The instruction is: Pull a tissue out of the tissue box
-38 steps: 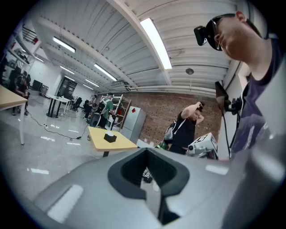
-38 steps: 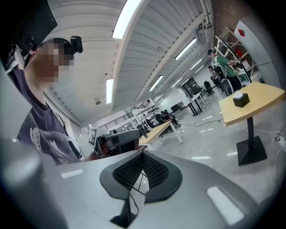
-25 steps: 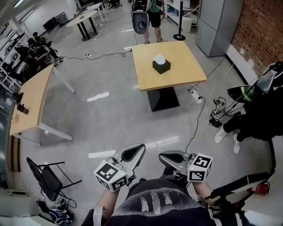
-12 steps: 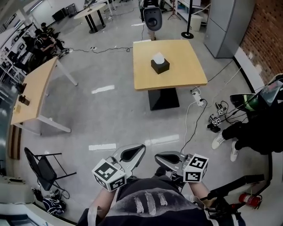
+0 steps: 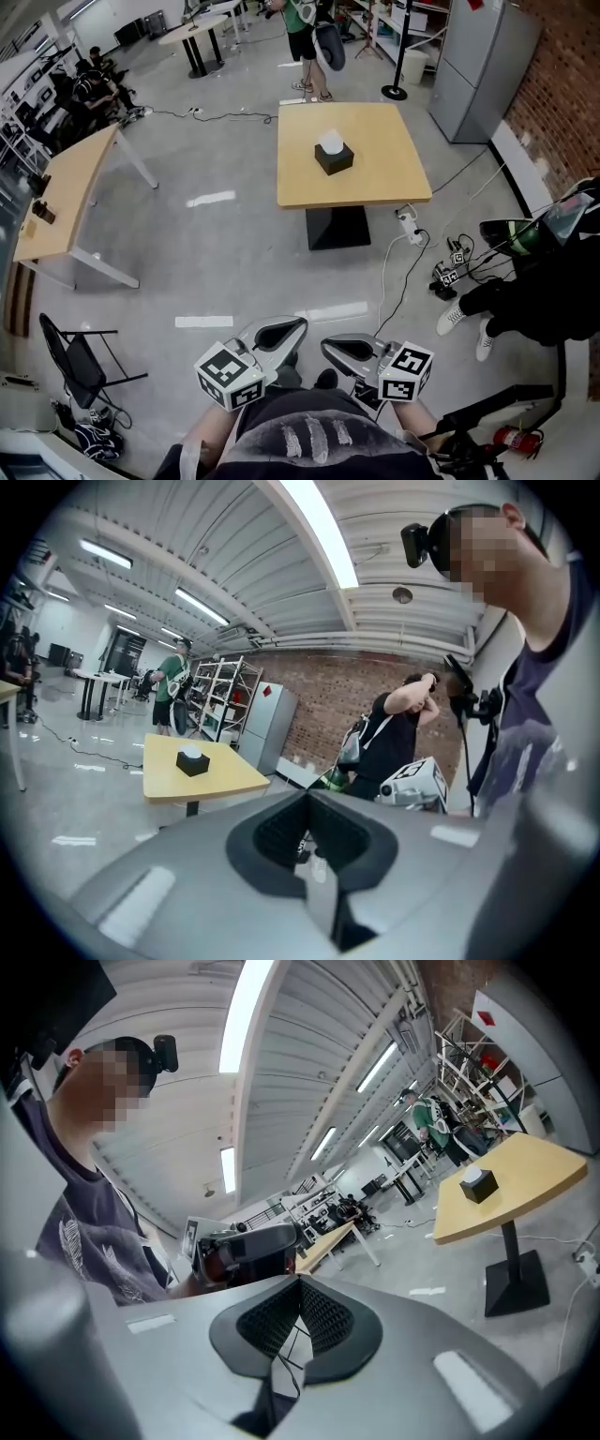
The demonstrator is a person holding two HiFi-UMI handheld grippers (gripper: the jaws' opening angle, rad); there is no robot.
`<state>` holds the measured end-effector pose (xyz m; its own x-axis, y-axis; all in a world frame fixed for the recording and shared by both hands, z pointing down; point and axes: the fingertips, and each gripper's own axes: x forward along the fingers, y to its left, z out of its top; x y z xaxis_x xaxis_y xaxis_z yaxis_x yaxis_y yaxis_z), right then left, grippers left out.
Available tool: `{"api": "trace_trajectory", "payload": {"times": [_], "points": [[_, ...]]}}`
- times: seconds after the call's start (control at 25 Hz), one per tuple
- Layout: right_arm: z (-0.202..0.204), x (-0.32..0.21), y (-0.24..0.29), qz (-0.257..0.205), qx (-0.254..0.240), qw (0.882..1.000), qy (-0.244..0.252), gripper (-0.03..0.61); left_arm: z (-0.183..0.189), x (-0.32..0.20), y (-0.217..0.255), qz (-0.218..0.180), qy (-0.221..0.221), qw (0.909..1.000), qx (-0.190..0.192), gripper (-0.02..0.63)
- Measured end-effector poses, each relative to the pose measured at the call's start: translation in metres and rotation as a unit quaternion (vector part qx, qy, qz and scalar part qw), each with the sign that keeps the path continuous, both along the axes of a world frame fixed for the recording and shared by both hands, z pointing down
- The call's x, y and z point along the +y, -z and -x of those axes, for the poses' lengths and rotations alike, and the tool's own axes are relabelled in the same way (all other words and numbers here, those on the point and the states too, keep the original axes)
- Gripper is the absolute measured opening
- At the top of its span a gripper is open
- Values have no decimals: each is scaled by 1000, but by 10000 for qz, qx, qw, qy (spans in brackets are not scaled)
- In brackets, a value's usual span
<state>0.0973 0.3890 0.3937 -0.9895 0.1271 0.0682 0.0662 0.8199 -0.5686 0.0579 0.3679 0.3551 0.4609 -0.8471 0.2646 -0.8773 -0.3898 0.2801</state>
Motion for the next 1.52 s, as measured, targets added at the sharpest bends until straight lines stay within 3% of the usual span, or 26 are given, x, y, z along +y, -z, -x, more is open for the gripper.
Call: {"api": "trace_trajectory", "payload": {"times": [0.36, 0.52, 0.72, 0.84, 0.92, 1.2, 1.52], "points": [[32, -17, -3, -114, 365, 9982, -451, -2, 30, -31, 2, -300, -477, 9981, 241, 3], [71, -20, -2, -398, 624, 9961, -472, -2, 74, -36, 5, -396, -514, 9976, 230, 3], [121, -23, 14, -344, 454, 9981, -252, -2, 135, -40, 9, -505, -217, 9973, 478, 3], [147, -23, 11, -843, 821, 9927, -279, -2, 165, -41, 13, -588, -147, 9963, 605, 3], [162, -21, 11, -869, 842, 9924, -226, -2, 178, -42, 15, -631, -171, 9960, 608, 3], [188, -31, 12, -777, 894, 9920, -448, -2, 203, -44, 11, -649, -253, 9946, 769, 3], [200, -40, 2, -663, 961, 9929, -239, -2, 211, -58, 3, -530, -203, 9951, 810, 3]]}}
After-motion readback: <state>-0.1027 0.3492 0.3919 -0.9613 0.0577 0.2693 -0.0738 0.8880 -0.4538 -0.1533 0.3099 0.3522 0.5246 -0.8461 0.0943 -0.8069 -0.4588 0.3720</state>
